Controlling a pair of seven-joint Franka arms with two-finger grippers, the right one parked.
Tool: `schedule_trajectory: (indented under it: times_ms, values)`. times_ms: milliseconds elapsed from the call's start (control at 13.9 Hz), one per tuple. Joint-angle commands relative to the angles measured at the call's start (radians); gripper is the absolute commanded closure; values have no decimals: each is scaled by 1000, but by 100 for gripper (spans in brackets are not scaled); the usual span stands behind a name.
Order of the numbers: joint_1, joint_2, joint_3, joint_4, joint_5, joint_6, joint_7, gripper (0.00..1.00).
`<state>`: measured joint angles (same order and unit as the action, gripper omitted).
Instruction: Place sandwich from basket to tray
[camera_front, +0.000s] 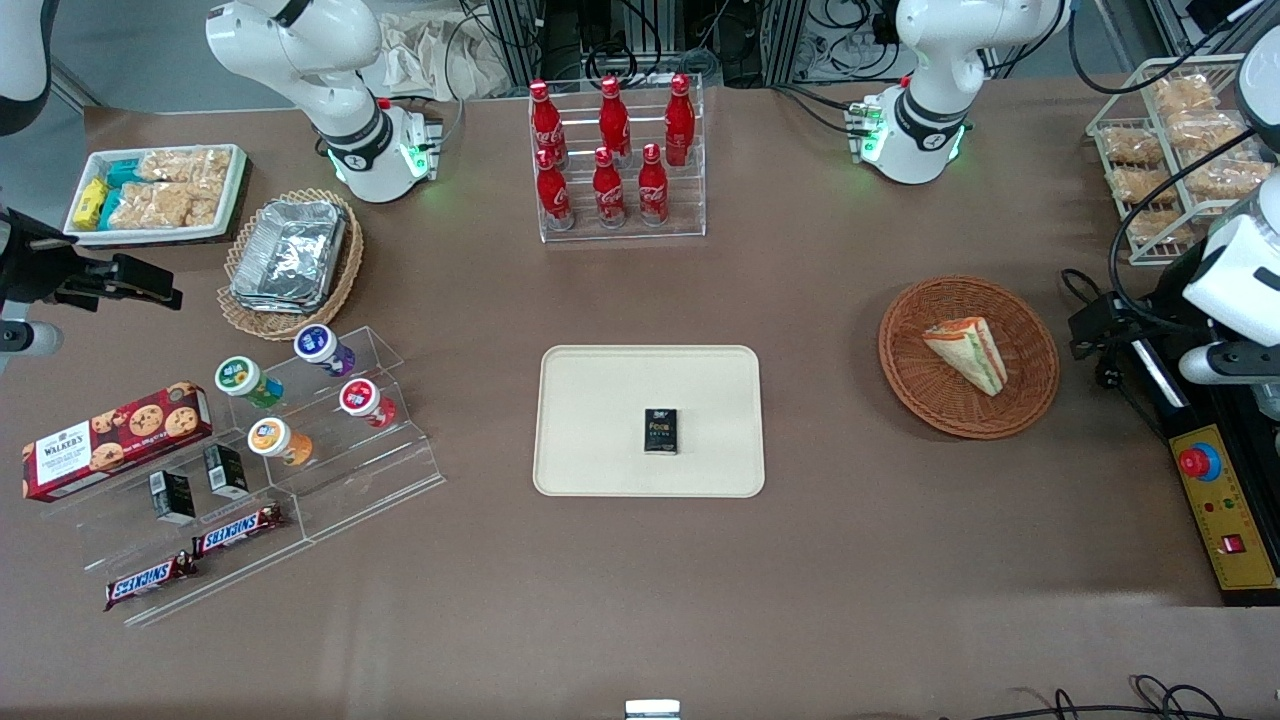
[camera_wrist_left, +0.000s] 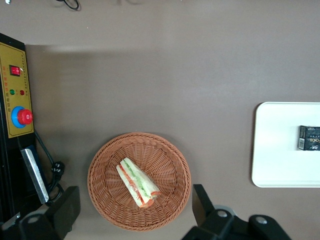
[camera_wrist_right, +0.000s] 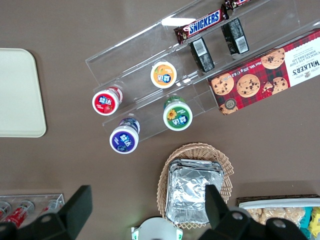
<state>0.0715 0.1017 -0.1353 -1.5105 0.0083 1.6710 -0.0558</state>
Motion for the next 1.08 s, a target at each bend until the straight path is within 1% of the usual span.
schedule_trajectory:
  times_ms: [0,215,359,575,646,790,862,934,1006]
  values:
    - [5,16,-4,29,15,-27,-9,1]
    - [5,18,-3,24,13,-28,-16,1]
    - [27,30,-4,18,16,-48,-68,1]
    - [31,21,-4,-4,16,-75,-110,1]
    - [30,18,-4,-22,15,-92,-209,1]
    - [27,18,-7,-40,16,-99,-465,1]
    - [24,12,-10,-59,15,-102,-555,1]
    - [21,-2,-12,-91,16,-96,-609,1]
    - [24,-14,-10,-120,15,-90,-618,1]
